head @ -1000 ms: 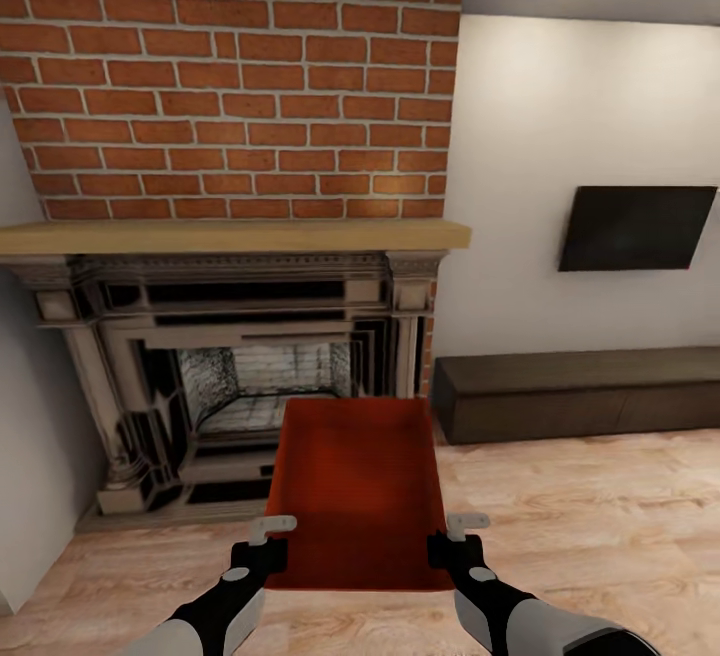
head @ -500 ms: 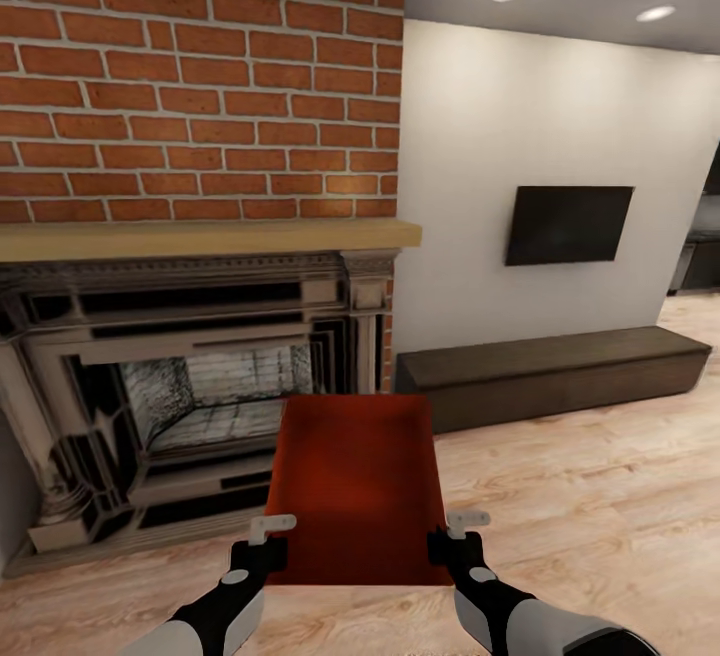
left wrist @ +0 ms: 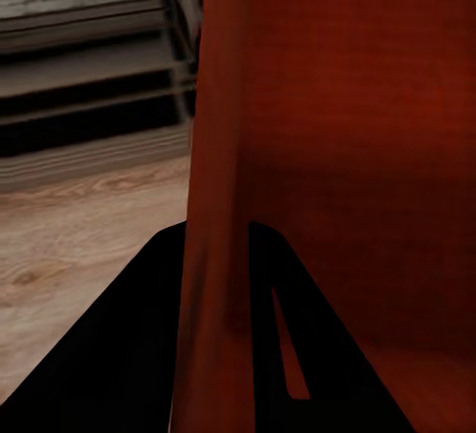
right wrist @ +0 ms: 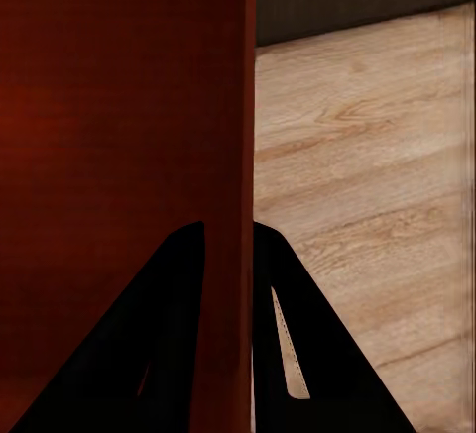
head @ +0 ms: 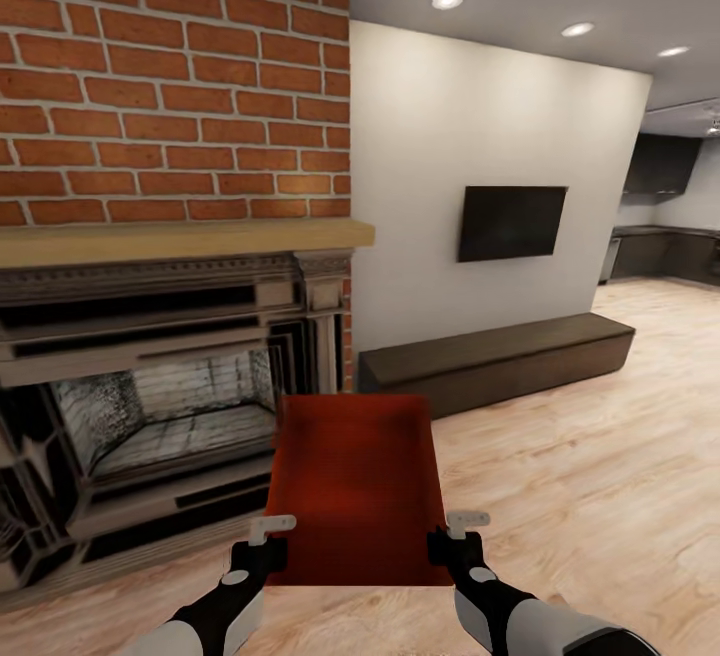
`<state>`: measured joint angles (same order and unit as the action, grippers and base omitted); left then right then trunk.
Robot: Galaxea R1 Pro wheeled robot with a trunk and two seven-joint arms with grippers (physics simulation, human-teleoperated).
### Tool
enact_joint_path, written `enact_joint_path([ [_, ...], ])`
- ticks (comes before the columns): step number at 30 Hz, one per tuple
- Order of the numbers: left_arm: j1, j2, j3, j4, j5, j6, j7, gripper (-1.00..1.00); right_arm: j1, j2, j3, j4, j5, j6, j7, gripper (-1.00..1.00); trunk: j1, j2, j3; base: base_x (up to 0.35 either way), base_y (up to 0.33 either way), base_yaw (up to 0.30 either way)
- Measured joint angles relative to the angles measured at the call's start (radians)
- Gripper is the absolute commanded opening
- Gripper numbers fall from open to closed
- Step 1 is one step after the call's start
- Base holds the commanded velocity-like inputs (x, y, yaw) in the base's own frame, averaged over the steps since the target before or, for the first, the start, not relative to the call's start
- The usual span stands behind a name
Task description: Move the two storage containers from the living room to the garage. In the garage, place one container on the floor and stack the other container on top of it (either order is fine).
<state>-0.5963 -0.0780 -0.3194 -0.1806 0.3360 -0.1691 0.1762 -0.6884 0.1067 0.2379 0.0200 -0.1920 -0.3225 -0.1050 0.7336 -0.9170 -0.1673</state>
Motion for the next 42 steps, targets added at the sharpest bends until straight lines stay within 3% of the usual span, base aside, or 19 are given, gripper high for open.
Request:
enact_joint_path([
  [42, 0.000, 0.000, -0.001, 0.001, 0.002, -0.002, 0.000, -1.00, 0.000, 0.000, 0.001, 0.000, 0.000, 0.000, 0.000, -1.00, 0.000, 0.000, 0.000, 0.000, 0.000, -0.282],
])
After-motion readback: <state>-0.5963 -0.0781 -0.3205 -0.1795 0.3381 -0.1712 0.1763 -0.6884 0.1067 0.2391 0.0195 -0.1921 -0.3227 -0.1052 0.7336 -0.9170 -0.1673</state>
